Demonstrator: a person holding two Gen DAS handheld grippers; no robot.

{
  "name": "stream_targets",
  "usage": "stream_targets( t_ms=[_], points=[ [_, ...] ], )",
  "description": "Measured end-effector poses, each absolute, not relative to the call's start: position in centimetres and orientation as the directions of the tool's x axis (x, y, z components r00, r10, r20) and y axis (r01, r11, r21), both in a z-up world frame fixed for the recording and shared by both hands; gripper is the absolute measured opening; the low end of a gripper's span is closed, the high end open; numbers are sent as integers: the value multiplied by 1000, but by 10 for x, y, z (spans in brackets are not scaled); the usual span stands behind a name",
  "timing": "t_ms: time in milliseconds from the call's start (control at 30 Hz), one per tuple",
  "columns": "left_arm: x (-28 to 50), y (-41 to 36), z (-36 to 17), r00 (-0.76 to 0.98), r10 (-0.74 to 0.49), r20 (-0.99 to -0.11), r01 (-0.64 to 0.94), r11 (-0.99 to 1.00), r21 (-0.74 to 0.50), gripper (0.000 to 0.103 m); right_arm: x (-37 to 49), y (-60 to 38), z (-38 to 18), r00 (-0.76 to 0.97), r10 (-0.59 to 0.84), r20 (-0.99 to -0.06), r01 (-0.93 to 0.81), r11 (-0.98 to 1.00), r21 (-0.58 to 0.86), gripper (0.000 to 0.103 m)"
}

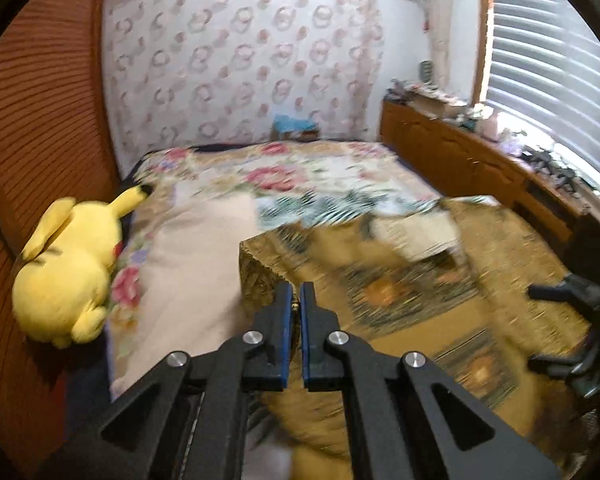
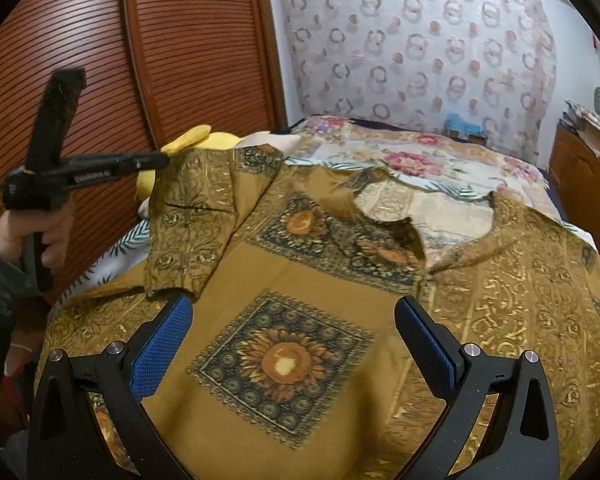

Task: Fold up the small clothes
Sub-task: 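Grasp the sleeve with the left tool, fold it across the shirt body, release, then move the right tool to the shirt's other side edge and grasp it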

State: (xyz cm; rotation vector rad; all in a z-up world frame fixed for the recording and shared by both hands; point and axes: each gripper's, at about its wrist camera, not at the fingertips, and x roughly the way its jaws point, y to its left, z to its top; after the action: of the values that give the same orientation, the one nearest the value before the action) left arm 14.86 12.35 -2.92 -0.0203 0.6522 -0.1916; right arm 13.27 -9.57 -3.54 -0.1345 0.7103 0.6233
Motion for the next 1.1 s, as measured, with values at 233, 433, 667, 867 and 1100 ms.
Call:
stream_targets(
  t_ms=[233,433,667,867,1100],
  points=[
    [181,58,-3,743,-272,-611,298,953,-61,0,136,-123,-29,615,473,-631,-536,838,105,103],
    [189,27,1,714,-319,-624,351,933,-76,1,137,-143,-31,628,454,-632,-504,856,113,103],
    [187,23,0,712,-308,-631,355,933,-55,20,138,-157,-31,638,439,-633,-479,869,121,103],
    [179,40,-12,707,-283,-648,331,942,-50,33,138,-162,-31,642,435,-631,-468,875,126,103],
    [166,58,-58,657,-265,-706,303,950,-74,45,140,-174,-33,646,418,-638,-446,886,129,103]
  ],
)
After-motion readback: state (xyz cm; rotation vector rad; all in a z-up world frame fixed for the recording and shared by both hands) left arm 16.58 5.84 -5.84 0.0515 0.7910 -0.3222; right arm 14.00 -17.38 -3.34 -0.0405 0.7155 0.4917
